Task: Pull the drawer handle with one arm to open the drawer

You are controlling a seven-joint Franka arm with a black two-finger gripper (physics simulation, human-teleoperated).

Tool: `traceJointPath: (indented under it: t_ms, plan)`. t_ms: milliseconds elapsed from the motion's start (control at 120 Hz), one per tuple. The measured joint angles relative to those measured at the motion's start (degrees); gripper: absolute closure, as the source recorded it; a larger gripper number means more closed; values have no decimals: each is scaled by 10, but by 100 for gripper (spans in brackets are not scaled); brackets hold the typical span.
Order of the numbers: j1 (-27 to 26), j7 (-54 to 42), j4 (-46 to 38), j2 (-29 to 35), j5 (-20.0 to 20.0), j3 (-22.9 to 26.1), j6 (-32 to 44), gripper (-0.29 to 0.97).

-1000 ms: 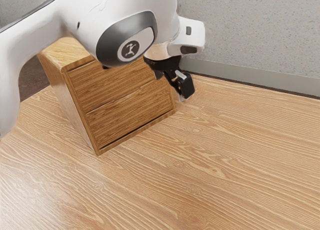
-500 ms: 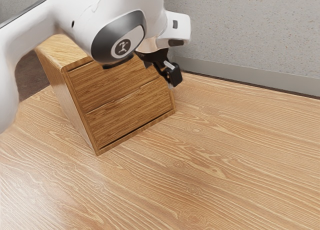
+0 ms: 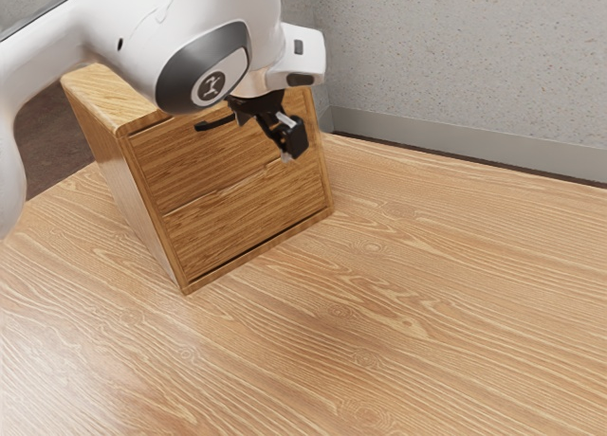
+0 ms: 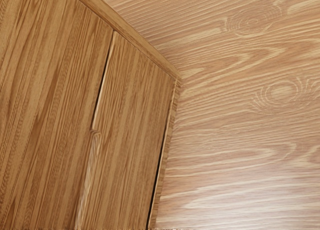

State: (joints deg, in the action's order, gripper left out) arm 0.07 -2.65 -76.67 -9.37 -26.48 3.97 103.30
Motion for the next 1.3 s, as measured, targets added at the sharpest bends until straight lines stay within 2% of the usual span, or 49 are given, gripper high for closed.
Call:
traceJointPath:
  t_ms: [367, 1300]
  plan:
    - [22, -1, 8, -23, -17, 9, 10, 0]
    - [73, -17, 44, -56, -27, 13, 44, 0]
